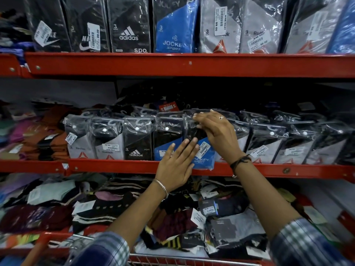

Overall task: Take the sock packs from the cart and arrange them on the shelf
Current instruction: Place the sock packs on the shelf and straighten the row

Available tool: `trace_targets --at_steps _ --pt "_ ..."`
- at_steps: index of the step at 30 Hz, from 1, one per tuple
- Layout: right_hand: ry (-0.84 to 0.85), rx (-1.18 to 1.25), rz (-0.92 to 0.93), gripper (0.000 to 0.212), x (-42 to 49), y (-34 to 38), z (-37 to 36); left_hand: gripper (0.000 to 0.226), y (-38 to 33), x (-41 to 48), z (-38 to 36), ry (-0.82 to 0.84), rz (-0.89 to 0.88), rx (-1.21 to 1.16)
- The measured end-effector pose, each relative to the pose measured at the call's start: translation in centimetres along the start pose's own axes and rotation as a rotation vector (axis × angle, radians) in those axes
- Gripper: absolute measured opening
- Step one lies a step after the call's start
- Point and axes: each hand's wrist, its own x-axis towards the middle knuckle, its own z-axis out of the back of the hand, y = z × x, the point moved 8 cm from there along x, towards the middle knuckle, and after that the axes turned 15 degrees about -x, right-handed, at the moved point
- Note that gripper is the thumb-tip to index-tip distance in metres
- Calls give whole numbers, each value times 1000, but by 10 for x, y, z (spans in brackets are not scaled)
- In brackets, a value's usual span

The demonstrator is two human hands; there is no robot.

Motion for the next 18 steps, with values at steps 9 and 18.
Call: trace_targets --at_steps 9,18 --pt "130 89 11 19 5 -4 -26 71 17 4 -16 80 152 88" --pt "322 -339 -13 55 -32 -1 -52 64 3 -1 -31 166 152 -56"
